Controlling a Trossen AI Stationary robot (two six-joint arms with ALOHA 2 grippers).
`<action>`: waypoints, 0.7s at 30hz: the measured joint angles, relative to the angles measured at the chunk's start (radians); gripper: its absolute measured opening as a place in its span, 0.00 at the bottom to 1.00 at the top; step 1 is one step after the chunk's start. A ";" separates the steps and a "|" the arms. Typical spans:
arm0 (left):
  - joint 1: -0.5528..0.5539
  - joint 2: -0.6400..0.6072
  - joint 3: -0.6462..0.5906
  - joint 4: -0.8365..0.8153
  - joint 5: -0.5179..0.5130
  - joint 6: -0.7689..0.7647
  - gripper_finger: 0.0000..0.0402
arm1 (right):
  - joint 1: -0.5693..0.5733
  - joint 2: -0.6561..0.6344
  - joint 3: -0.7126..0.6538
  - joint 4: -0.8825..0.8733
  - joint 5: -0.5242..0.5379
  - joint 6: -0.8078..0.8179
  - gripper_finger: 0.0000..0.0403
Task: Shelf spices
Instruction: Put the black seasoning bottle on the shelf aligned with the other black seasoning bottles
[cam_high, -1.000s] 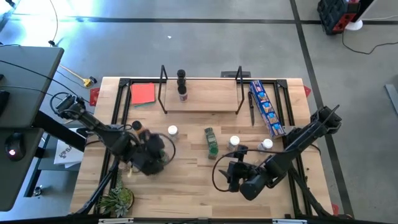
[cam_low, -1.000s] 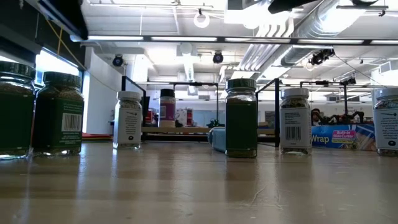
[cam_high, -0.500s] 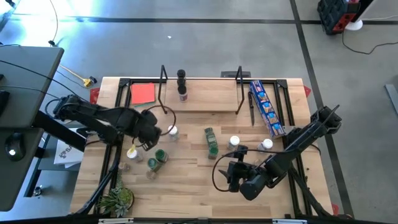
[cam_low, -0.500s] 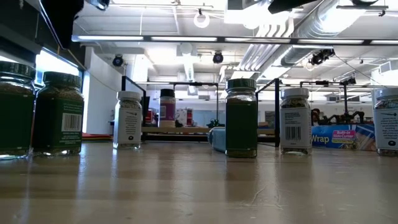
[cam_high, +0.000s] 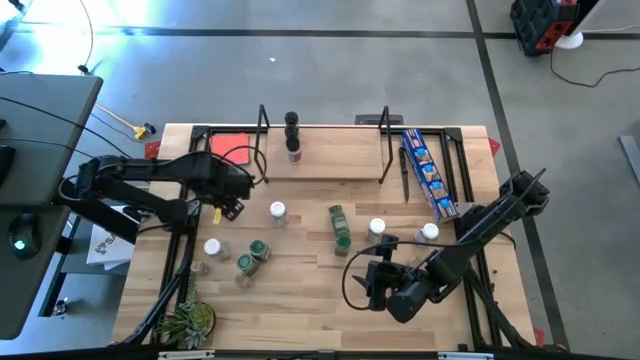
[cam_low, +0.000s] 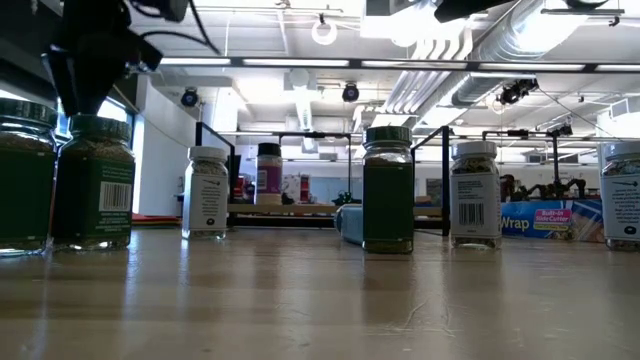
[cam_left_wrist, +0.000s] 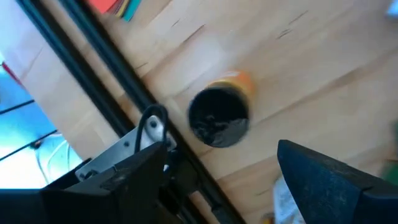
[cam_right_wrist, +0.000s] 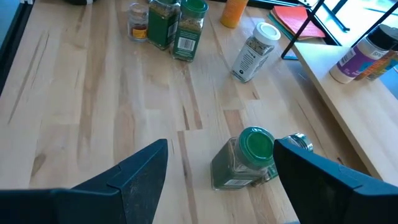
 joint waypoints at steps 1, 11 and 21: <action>0.011 -0.003 -0.015 0.005 -0.001 0.012 0.76 | 0.000 0.000 0.000 0.000 0.000 0.000 0.71; 0.118 -0.019 -0.151 0.161 0.059 0.124 0.76 | 0.000 0.000 0.000 0.001 -0.002 0.003 0.71; 0.175 -0.019 -0.211 0.242 0.079 0.187 0.69 | 0.000 0.000 0.000 0.001 -0.007 0.003 0.71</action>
